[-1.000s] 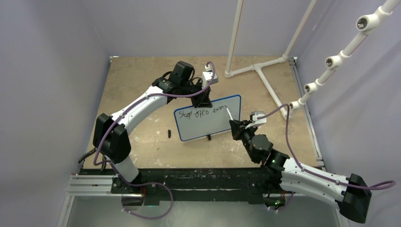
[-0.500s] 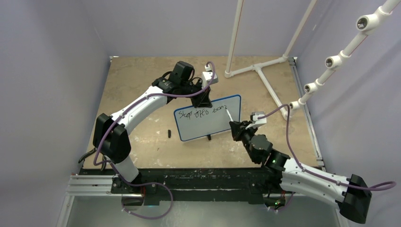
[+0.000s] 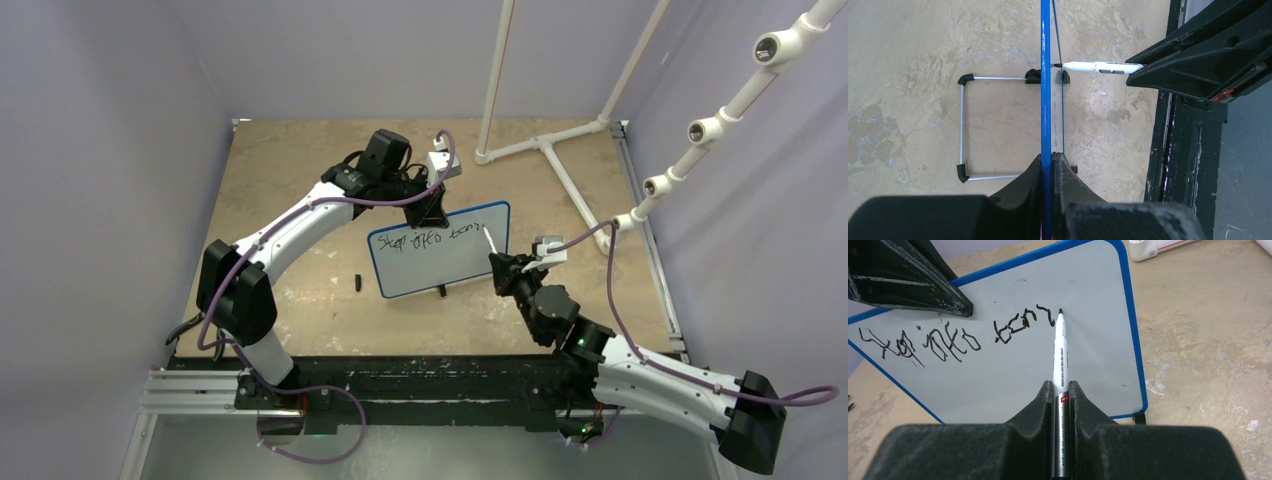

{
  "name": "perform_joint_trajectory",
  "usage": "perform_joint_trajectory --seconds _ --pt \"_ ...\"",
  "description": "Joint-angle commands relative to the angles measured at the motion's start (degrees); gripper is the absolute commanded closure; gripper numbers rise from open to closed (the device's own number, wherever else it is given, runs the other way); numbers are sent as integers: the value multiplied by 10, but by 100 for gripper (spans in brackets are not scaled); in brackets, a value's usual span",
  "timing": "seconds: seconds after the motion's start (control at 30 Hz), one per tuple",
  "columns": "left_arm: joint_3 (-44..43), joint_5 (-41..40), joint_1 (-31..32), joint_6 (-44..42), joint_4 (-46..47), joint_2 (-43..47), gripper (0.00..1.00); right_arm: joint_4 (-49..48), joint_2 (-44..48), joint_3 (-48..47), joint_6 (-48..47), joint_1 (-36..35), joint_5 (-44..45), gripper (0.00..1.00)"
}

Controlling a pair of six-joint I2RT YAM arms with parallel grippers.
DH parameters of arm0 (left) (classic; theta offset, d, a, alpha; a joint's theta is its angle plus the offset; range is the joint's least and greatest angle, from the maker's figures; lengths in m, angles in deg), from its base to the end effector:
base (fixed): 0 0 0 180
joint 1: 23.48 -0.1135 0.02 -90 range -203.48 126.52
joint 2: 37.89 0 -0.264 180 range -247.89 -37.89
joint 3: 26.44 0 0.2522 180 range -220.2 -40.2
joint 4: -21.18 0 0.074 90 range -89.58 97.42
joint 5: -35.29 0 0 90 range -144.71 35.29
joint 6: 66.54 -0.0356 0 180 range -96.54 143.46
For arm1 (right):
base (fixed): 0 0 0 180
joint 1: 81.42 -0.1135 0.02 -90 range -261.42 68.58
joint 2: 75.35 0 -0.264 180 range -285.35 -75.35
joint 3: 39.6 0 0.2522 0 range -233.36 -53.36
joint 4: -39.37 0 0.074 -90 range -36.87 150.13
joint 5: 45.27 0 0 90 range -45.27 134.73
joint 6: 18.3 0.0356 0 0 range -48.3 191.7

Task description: Write a sentence on the whiteboard

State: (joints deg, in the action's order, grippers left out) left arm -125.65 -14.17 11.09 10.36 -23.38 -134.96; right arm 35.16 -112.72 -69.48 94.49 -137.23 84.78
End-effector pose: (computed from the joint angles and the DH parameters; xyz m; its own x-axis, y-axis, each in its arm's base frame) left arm 0.2990 -0.2342 0.3167 -0.3537 0.4529 -0.8184 0.9307 0.2576 -0.2597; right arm 0.1096 0.1206 0.2351 -0.1351 0.3288 -0.9347 -0.2385 0.9048 0.3528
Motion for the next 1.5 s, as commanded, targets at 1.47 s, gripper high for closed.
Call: perform_joint_trajectory --seconds 1.47 --pt "15 13 5 -18 -37 7 100 28 2 -20 14 1 21 100"
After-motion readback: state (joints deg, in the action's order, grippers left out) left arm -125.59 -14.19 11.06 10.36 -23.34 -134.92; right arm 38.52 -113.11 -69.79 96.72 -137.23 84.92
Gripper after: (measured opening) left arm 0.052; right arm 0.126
